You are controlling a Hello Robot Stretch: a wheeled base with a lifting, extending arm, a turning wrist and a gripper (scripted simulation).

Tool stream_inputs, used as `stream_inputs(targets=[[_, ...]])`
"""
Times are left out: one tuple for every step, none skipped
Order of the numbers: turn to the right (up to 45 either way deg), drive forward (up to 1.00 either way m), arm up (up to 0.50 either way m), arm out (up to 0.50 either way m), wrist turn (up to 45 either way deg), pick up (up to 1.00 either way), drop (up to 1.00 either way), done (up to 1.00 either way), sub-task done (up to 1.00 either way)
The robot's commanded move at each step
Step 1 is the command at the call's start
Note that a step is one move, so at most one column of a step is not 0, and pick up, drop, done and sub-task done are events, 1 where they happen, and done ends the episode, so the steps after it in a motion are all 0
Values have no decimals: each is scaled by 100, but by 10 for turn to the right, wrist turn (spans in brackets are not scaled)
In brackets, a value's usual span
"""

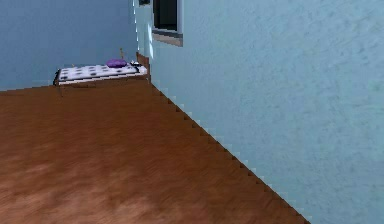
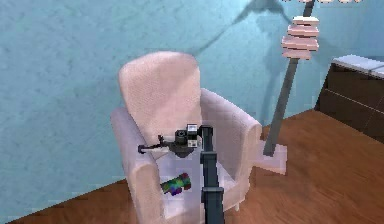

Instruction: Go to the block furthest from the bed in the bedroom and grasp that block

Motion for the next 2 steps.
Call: stream_inputs(targets=[[0, 0, 0, 0, 210, 0, 0, 0, 0], [0, 0, -40, 0, 0, 0, 0, 0, 0]])
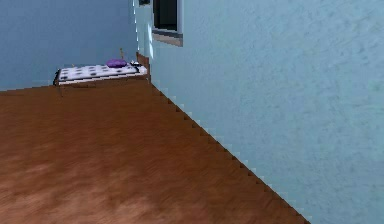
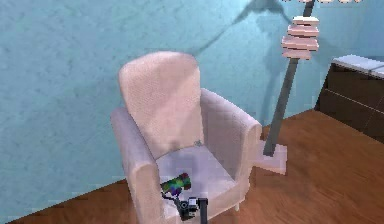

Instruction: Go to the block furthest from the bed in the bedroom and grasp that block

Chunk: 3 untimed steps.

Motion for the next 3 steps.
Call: stream_inputs(targets=[[0, 0, 0, 0, 0, 100, 0, 0, 0], [0, 0, 10, 0, 0, 0, 0, 0, 0], [0, 0, 0, 0, 0, 0, 0, 100, 0]])
